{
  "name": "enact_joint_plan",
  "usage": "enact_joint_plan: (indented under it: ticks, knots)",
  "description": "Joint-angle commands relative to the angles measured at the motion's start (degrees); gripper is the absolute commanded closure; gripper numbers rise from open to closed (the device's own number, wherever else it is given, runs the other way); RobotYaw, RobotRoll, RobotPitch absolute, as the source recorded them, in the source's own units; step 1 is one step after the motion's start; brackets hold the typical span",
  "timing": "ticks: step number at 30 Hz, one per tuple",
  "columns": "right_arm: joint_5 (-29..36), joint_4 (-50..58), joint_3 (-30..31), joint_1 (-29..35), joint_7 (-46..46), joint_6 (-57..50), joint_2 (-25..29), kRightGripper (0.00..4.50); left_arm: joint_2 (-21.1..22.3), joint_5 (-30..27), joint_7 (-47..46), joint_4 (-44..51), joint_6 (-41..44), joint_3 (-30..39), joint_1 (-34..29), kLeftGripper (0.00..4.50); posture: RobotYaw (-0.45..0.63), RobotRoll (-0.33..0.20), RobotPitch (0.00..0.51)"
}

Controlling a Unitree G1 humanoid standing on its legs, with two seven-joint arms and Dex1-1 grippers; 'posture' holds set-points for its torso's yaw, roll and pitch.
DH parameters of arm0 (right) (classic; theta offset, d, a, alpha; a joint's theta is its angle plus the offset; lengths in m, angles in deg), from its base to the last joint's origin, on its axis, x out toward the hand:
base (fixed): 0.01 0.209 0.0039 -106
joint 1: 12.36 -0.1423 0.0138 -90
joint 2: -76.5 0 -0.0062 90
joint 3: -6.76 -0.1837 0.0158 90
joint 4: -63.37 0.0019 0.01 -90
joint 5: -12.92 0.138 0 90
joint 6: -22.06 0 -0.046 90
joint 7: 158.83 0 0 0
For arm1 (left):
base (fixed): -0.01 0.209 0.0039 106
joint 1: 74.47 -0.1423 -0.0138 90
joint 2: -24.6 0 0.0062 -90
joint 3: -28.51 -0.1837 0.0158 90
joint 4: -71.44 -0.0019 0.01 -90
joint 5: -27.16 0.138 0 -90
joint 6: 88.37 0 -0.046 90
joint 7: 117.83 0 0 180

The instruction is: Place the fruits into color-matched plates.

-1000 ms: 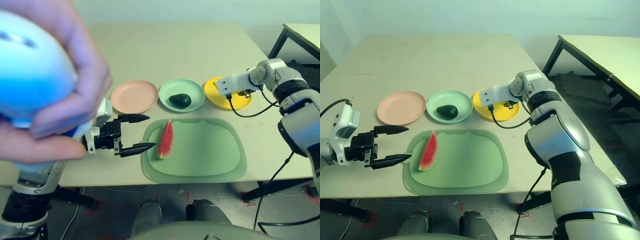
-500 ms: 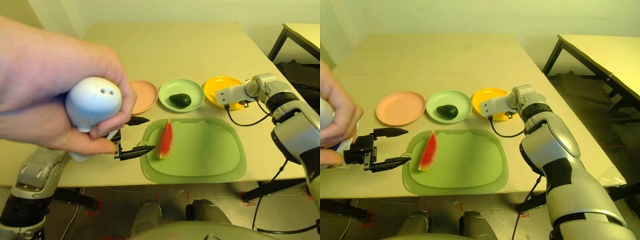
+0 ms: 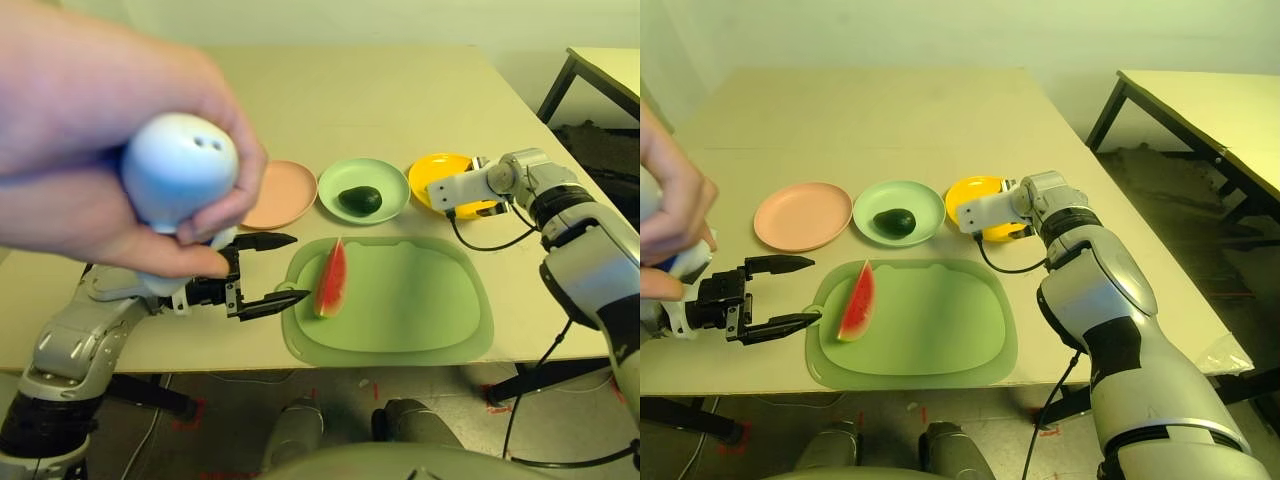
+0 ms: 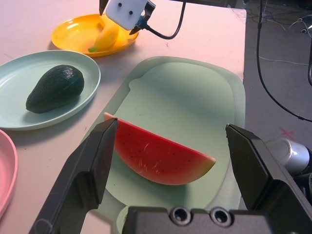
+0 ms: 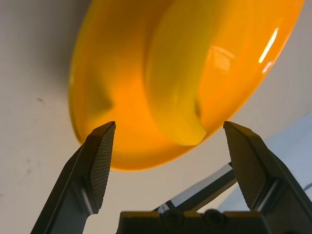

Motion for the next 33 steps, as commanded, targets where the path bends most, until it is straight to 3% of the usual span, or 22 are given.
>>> enact_joint_plan:
  ticks: [1, 7, 11, 14, 19, 25, 30, 33]
  knots:
    - [-0.96, -0.1, -0.03, -3.77, 2.46, 1.7, 0.71, 0.03, 0.12, 0.71, 0.45, -1.01, -0.81, -0.71, 0.53, 0.0, 0.09, 0.0, 0.029]
    - [3.8, 1.38, -4.07, -10.24, 14.77, 4.99, 2.76, 0.03, 0.69, 1.19, 1.58, -2.48, -1.78, -0.77, 1.56, 0.0, 0.08, 0.0, 0.026]
    - [16.93, 4.61, -15.19, -11.44, 32.94, 4.9, 3.6, 0.03, 1.76, 2.44, 3.42, -4.0, -3.34, -1.06, 2.44, 0.0, 0.07, 0.0, 0.026]
    - [29.25, 10.99, -24.34, -7.94, 47.78, -4.32, 3.66, 0.03, 3.24, 5.08, 6.21, -6.95, -6.55, -2.3, 4.06, 0.0, 0.05, 0.0, 0.027]
    - [46.4, 40.21, -31.4, 9.51, 52.56, -27.72, 7.2, 0.03, 5.56, 10.35, 11.51, -12.94, -13.71, -5.65, 8.44, 0.0, 0.04, 0.0, 0.028]
    - [59.23, 74.22, -40.36, 30.06, 43.66, -50.96, 8.46, 0.03, 6.96, 16.63, 17.24, -20.35, -24.51, -9.1, 15.21, 0.0, 0.01, 0.0, 0.023]
    - [67.36, 91.44, -44.37, 45.16, 34.08, -57.7, 5.01, 0.03, 5.2, 22.96, 20.78, -30.19, -38.81, -13.38, 23.0, 0.0, 0.01, 0.0, 0.018]
    - [69.1, 93.83, -45.24, 53.65, 31.63, -52.86, 3.38, 0.03, 2.46, 25.81, 22.51, -37.63, -48.17, -16.38, 28.9, 0.0, 0.01, 0.0, 0.015]
